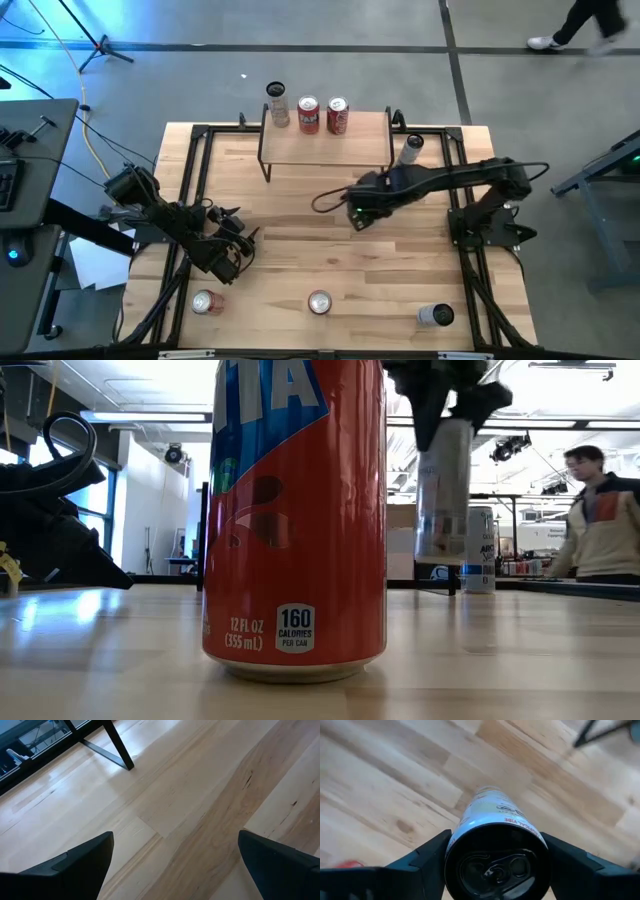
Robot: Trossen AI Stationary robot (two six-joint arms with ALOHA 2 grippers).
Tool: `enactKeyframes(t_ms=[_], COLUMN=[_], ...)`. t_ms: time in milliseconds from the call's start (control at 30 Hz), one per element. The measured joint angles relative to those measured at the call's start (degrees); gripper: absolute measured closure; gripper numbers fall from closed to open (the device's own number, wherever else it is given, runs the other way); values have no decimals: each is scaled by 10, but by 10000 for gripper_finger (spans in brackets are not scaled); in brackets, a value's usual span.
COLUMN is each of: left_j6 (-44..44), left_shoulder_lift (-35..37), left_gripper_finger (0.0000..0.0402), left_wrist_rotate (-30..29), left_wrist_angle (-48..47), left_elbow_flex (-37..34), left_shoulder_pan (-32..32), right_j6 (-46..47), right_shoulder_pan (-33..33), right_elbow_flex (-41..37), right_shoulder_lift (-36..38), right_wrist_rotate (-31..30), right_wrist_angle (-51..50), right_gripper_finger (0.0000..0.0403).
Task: Place canned beverage on shelf
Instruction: Put the white and yellow soda can on the shelf aligned with the other white and yellow soda can
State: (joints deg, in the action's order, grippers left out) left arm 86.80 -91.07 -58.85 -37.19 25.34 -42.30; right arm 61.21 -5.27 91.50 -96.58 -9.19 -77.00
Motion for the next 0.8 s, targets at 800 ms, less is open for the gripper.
enactKeyframes(t_ms=[800], left_j6=[0], left_shoulder_lift=[0], left_gripper_finger=[2], left_wrist_rotate=[0], left_wrist_angle=[1], left_elbow_flex=[0], left_shoulder_pan=[0], right_j6=[-545], right_shoulder_pan=[49], right_elbow_flex=[53], right_shoulder_lift=[-85], right_wrist_rotate=[60], right_wrist_angle=[51], right_gripper_finger=[139])
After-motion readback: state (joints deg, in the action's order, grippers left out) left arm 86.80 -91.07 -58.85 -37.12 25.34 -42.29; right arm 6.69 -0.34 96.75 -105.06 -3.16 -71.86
